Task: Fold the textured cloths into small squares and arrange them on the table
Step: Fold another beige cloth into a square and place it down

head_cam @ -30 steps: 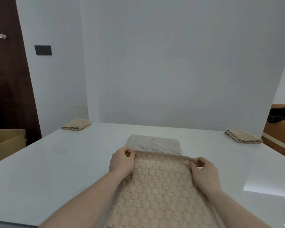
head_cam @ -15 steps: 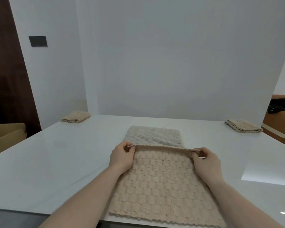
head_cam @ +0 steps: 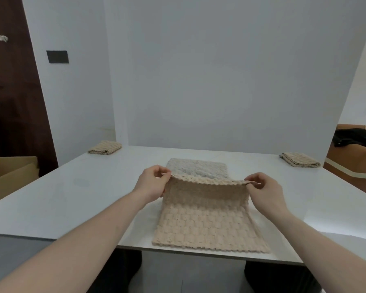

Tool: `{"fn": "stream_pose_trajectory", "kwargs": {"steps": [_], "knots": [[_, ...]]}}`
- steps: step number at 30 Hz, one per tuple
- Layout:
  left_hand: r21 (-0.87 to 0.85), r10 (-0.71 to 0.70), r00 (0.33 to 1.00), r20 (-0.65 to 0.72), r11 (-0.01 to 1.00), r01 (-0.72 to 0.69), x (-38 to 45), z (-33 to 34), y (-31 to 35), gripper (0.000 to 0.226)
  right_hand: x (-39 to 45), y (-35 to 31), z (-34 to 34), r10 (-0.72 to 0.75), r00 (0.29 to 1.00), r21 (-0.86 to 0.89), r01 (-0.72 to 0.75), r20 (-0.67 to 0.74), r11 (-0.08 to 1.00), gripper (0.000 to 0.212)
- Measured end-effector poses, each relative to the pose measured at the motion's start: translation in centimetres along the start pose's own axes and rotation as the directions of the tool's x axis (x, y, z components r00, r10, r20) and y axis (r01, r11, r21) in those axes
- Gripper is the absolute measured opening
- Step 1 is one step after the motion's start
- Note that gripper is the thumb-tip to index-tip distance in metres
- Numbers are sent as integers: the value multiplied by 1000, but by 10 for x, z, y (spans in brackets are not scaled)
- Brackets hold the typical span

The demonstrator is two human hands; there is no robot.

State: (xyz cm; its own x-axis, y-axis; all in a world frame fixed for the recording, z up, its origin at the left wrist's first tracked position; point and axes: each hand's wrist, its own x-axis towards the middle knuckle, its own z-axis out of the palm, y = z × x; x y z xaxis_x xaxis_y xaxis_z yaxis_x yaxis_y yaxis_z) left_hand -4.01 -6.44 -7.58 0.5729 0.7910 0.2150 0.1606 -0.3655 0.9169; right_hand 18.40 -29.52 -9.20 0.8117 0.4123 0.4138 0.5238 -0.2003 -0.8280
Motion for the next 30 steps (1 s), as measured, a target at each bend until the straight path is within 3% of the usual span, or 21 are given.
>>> {"fn": "stream_pose_trajectory", "kwargs": {"steps": [12, 24, 30], "knots": [[137, -14, 997, 77, 991, 3, -81, -20, -3, 9, -65, -4, -41, -91, 983, -194, 122, 158, 973, 24], [323, 6, 986, 166, 945, -60, -114, -19, -19, 11, -104, 16, -63, 0, 949, -284, 94, 317, 954, 24], [486, -19, 962, 272, 866, -120, -118, -17, -24, 8, -111, 25, -64, 35, 933, -293, 77, 359, 953, 21]]}}
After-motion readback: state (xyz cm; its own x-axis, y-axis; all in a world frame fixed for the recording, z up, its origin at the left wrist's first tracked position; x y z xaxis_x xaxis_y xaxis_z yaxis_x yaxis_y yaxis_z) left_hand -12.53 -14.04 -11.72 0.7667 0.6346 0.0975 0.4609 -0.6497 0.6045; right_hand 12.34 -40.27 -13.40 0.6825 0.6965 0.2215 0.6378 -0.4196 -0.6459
